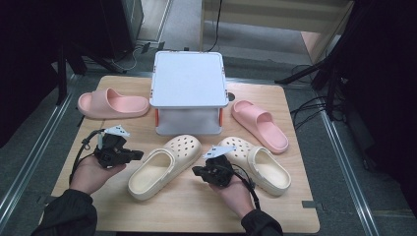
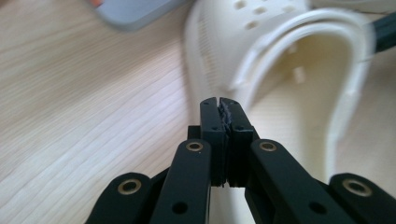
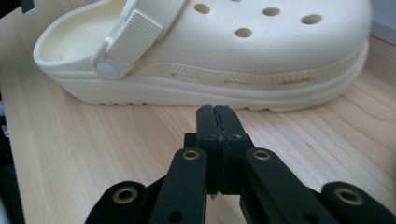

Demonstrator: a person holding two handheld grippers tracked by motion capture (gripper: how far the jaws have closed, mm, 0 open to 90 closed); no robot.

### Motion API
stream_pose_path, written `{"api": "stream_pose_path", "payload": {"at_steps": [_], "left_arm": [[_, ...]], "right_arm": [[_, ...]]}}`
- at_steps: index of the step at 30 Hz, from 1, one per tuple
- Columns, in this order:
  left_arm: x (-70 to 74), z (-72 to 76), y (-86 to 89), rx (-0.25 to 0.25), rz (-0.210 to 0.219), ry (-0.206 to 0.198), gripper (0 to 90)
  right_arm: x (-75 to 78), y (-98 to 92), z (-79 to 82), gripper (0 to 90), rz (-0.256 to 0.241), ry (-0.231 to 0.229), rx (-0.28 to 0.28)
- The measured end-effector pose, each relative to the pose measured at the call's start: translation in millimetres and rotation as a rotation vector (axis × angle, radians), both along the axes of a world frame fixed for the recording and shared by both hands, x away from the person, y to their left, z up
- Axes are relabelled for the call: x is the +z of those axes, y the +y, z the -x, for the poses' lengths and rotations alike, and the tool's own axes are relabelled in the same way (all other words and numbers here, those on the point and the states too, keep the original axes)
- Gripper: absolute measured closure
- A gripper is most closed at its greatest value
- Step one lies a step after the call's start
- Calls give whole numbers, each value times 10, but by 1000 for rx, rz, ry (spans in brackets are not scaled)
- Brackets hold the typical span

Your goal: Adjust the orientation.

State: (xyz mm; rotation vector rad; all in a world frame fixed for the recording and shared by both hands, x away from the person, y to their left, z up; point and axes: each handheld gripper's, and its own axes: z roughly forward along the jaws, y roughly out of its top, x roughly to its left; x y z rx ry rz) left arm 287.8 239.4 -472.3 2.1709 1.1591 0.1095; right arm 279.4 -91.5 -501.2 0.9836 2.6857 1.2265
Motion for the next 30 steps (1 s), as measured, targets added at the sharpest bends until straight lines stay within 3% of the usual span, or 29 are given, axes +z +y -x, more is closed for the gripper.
{"api": "stream_pose_path", "payload": {"at_steps": [3,5,9,21,26,30], "left_arm": [[-127,-40,37,14,7,48,885],[-208,-56,21,13,-14,68,885],[-294,-73,-53,-7,-22,91,882],[-298,23,-137,-15,-7,116,890],[-310,84,-262,-62,10,137,891],[-301,139,-441,-110,-14,130,889]], "right_arm": [[-48,85,-32,900,1,-2,4],[-69,121,-52,900,-1,6,4],[-90,196,-68,900,5,5,14],[-85,273,-142,900,29,-12,9],[-68,230,-194,900,42,-21,-24],[-59,181,-246,900,45,-13,-44]]}}
